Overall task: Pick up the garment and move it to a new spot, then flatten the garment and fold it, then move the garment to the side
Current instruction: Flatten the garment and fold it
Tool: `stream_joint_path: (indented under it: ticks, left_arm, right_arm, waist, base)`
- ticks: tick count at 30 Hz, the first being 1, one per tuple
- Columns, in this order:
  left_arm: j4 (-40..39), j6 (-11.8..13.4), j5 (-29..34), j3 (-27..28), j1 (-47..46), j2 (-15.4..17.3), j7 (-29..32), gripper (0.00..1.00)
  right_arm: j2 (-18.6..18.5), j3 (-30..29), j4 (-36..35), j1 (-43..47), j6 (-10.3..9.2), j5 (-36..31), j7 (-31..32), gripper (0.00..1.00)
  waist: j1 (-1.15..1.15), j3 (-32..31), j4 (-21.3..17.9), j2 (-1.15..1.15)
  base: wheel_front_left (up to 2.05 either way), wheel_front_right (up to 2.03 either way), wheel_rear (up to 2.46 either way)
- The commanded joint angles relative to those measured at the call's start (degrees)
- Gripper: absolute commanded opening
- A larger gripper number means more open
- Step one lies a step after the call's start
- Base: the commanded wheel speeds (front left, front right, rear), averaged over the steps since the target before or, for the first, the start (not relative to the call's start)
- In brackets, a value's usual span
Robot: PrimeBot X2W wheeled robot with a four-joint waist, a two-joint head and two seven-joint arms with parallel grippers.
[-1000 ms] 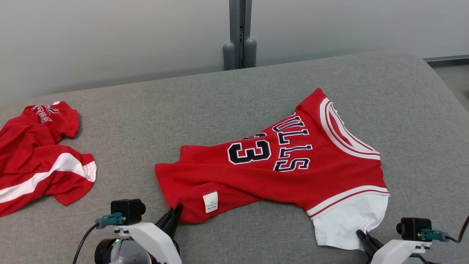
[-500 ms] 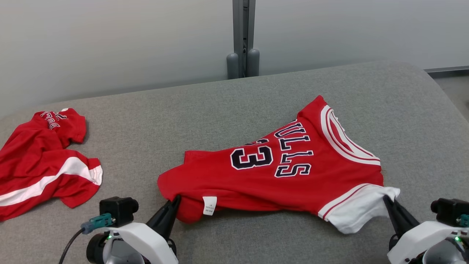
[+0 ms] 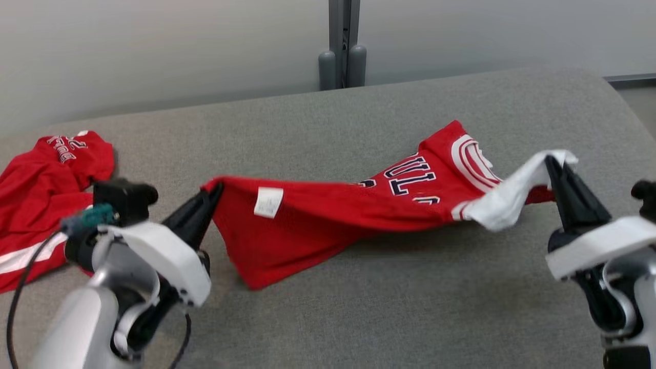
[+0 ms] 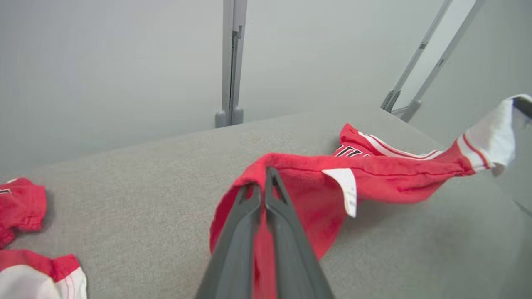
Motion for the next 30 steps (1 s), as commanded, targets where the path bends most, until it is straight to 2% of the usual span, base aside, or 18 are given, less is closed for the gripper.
stream_joint_path:
  ticks: [1,3,10,16,17,19,20,25,30]
  left_arm:
    - [1.5,-0.7,-1.1,0.2,-4.8,0.1,1.0,0.0]
    - [4.4,-1.5,-0.3,-0.1,-11.6,2.5,2.4,0.0]
    - [15.3,-3.0,-2.8,-2.2,-36.4,4.9,4.1,0.0]
    - [24.8,-3.0,-4.9,-3.4,-59.0,5.9,1.2,0.0]
    - [24.8,-3.0,-4.9,-3.4,-59.0,5.9,1.2,0.0]
    - [28.3,-3.0,-5.8,-3.9,-65.6,6.1,0.2,0.0]
    - [32.1,-3.0,-5.4,-5.1,-71.8,6.7,-0.4,0.0]
    - [42.4,-3.0,-2.7,-5.9,-85.6,7.3,-3.6,0.0]
    - [50.8,-2.5,-0.7,-5.8,-95.4,6.5,-9.1,0.0]
  right_arm:
    - [-1.1,0.8,0.4,-4.6,0.11,-0.6,-0.2,0.0]
    - [-1.6,2.0,2.2,-10.2,0.11,-0.9,-1.0,0.0]
    - [-3.8,6.4,8.4,-33.3,0.11,0.7,-4.6,0.0]
    - [-8.2,14.4,13.0,-54.9,0.08,2.7,-8.7,0.0]
    - [-8.2,14.4,13.0,-54.9,0.08,2.7,-8.7,0.0]
    - [-8.8,15.6,15.9,-61.8,0.08,3.8,-9.9,0.0]
    - [-9.1,15.8,19.3,-68.6,0.08,4.7,-11.1,0.0]
    - [-8.1,15.7,28.6,-83.3,0.08,7.2,-14.4,0.0]
    - [-7.4,15.3,34.9,-92.8,0.07,6.6,-17.1,0.0]
  waist:
    - [0.0,3.2,-0.2,0.0]
    - [0.0,6.1,-0.2,0.0]
    - [0.0,17.6,-0.2,0.0]
    - [0.0,27.6,-0.4,0.0]
    - [0.0,27.6,-0.4,0.0]
    - [0.0,30.2,-0.5,0.0]
    - [0.0,32.5,-0.5,0.0]
    - [0.0,36.2,-0.8,0.0]
    - [0.0,37.5,-1.4,0.0]
  base:
    - [0.0,0.0,0.0]
    - [0.0,0.0,0.0]
    - [0.0,0.0,0.0]
    - [0.0,0.0,0.0]
    - [0.0,0.0,0.0]
    - [0.0,0.0,0.0]
    - [0.0,0.0,0.0]
    - [0.0,0.0,0.0]
    - [0.0,0.0,0.0]
